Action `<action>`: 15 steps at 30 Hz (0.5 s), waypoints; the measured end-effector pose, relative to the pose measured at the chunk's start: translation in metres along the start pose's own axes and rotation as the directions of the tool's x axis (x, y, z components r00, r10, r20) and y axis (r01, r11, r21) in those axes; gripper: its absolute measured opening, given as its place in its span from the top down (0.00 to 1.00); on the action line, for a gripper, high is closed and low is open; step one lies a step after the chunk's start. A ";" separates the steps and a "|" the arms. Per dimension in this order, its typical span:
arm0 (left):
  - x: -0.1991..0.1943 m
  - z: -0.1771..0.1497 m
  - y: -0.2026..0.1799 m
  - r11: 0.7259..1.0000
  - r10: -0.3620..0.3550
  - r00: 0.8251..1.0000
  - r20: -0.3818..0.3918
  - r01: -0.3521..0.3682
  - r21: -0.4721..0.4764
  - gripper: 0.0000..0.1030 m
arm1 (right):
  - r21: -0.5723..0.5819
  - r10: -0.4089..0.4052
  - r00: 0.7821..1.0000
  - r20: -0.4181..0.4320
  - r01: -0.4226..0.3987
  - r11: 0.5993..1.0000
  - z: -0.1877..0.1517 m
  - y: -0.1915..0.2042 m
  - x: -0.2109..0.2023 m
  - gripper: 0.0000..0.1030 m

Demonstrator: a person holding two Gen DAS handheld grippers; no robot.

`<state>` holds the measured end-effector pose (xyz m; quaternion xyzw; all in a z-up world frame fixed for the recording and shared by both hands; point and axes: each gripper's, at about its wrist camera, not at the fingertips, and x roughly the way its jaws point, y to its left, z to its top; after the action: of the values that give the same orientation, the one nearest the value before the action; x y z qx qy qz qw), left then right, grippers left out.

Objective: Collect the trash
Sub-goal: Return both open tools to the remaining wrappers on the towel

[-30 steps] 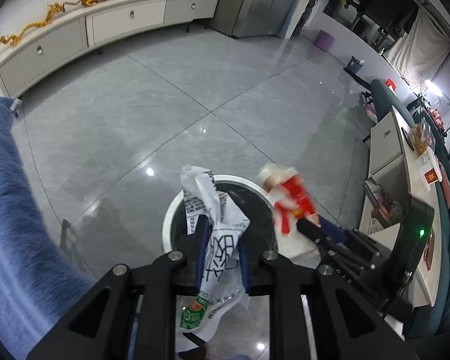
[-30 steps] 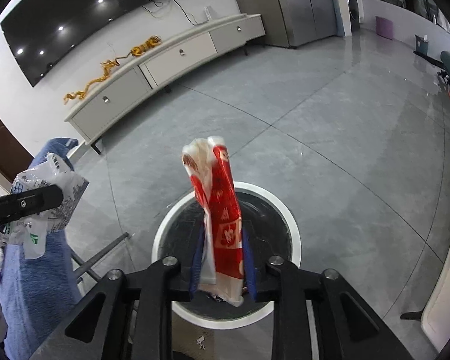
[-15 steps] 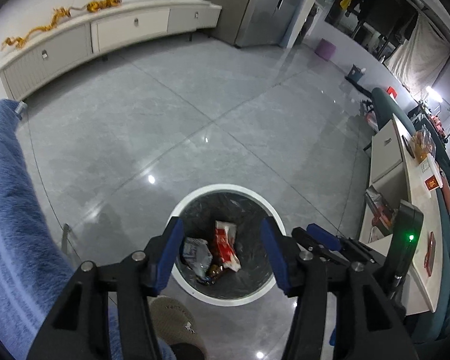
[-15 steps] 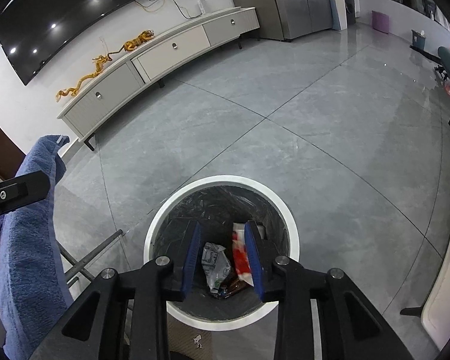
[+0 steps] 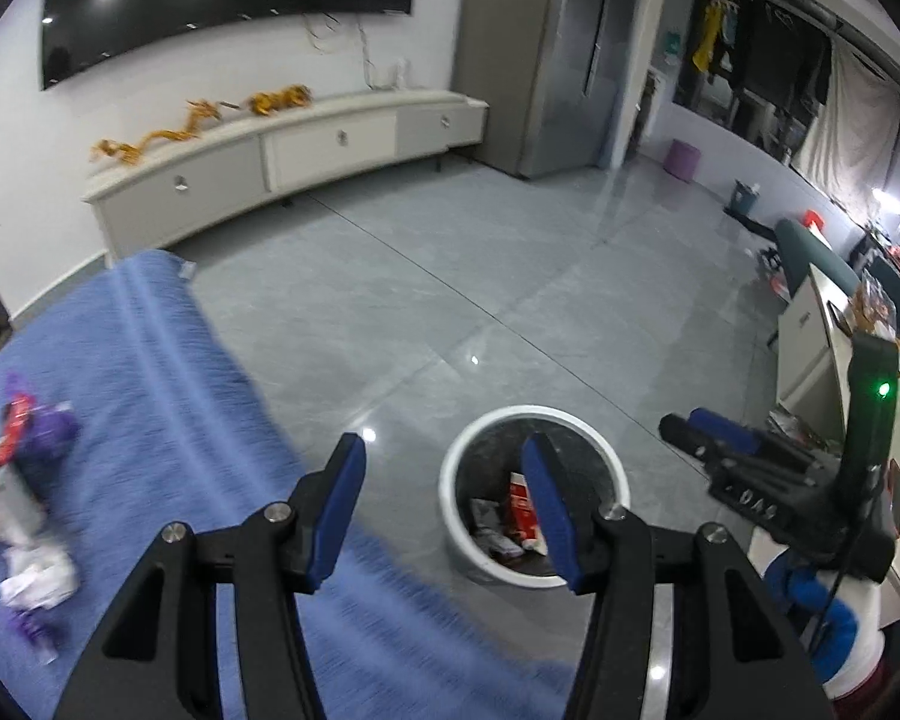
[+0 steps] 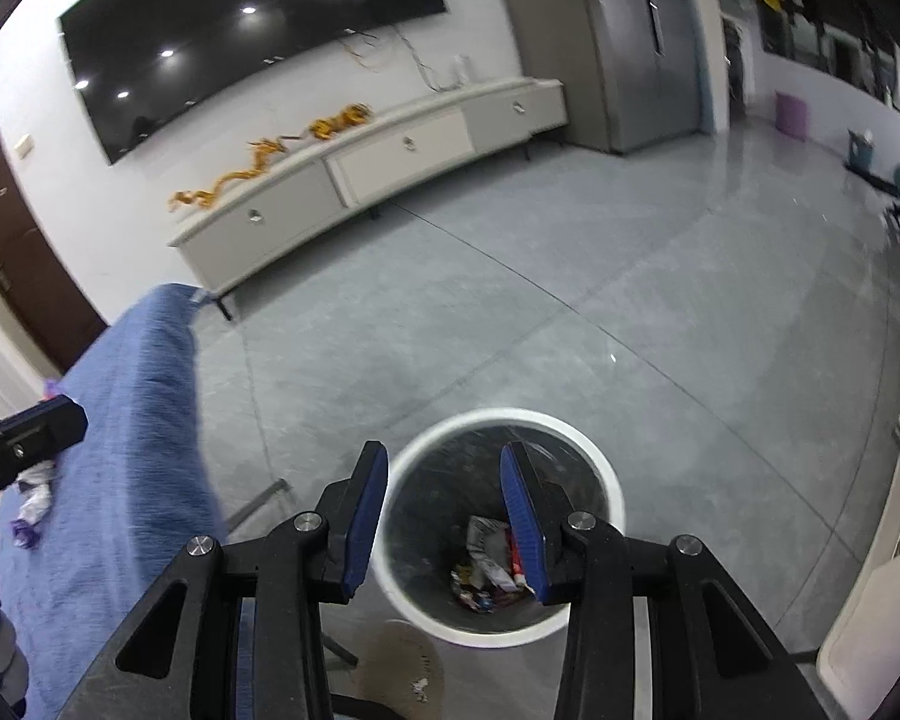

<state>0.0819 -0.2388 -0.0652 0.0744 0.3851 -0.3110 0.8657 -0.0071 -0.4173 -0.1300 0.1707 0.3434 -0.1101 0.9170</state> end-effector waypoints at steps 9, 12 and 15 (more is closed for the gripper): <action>-0.103 -0.036 0.083 0.988 0.112 0.984 0.136 -0.096 -0.119 0.49 | -0.153 0.095 0.994 0.061 -0.084 0.985 0.013 0.090 -0.040 0.60; -0.128 -0.054 0.114 0.978 0.142 0.977 0.161 -0.114 -0.172 0.49 | -0.208 0.130 0.990 0.062 -0.114 0.972 0.014 0.123 -0.048 0.60; -0.149 -0.075 0.148 0.964 0.182 0.968 0.176 -0.140 -0.227 0.49 | -0.268 0.169 0.984 0.049 -0.150 0.952 0.010 0.158 -0.053 0.58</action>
<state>0.0472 -0.0218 -0.0273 -0.0182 0.3222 -0.2022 0.9247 0.0101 -0.2717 -0.0495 0.0702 0.3069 0.0048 0.9491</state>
